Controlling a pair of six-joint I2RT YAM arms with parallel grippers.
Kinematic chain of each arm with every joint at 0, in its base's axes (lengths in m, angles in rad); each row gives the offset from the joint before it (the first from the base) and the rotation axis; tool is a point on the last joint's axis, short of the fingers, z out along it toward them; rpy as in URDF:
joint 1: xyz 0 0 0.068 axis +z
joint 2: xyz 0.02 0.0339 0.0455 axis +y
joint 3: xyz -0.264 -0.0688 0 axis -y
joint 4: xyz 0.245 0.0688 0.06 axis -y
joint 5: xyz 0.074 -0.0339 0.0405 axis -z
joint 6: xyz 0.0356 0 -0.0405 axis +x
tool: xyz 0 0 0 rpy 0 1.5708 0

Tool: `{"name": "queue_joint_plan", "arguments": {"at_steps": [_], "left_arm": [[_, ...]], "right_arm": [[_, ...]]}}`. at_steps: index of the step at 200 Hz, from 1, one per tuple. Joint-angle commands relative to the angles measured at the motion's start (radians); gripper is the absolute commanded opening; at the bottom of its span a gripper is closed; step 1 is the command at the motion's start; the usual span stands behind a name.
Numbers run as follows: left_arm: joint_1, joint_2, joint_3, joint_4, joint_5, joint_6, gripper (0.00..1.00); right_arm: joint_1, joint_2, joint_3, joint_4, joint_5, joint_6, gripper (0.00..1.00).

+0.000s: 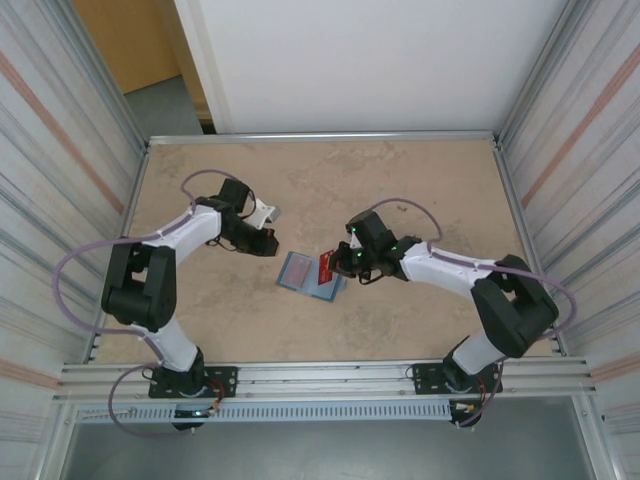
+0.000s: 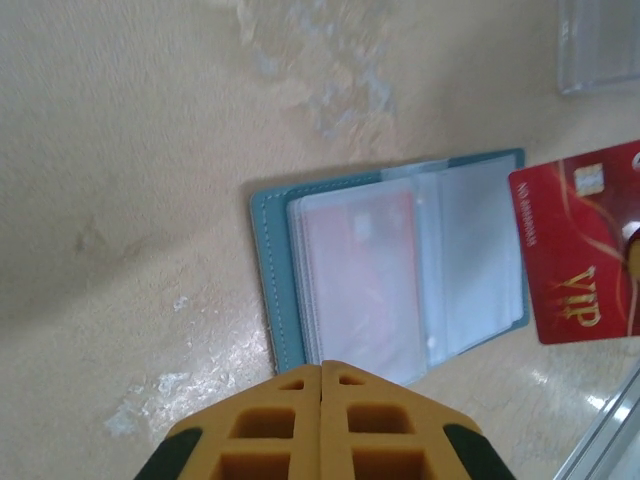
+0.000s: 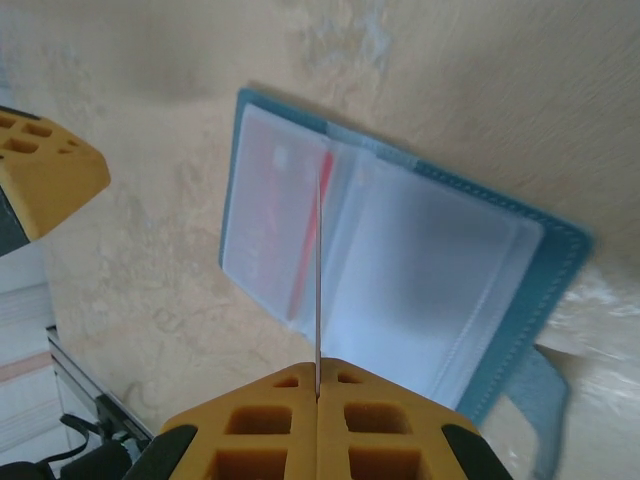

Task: Put the credit cards into the card holder
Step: Insert the credit card into the card slot.

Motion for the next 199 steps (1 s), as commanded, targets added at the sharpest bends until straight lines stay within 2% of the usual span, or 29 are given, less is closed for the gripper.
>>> {"name": "queue_joint_plan", "arguments": {"at_steps": [1,82,199], "left_arm": [[-0.022,0.041,0.043,-0.040,0.040,0.023,0.00],[-0.054,0.155,0.058,-0.048,0.062,0.013,0.00],[-0.053,0.213,0.048,-0.061,0.018,0.029,0.00]], "right_arm": [[0.014,0.061,0.034,0.080,-0.071,0.047,0.00],[-0.001,0.120,0.013,0.143,-0.159,0.041,0.00],[-0.012,0.127,0.003,0.109,-0.147,0.038,0.00]]}}
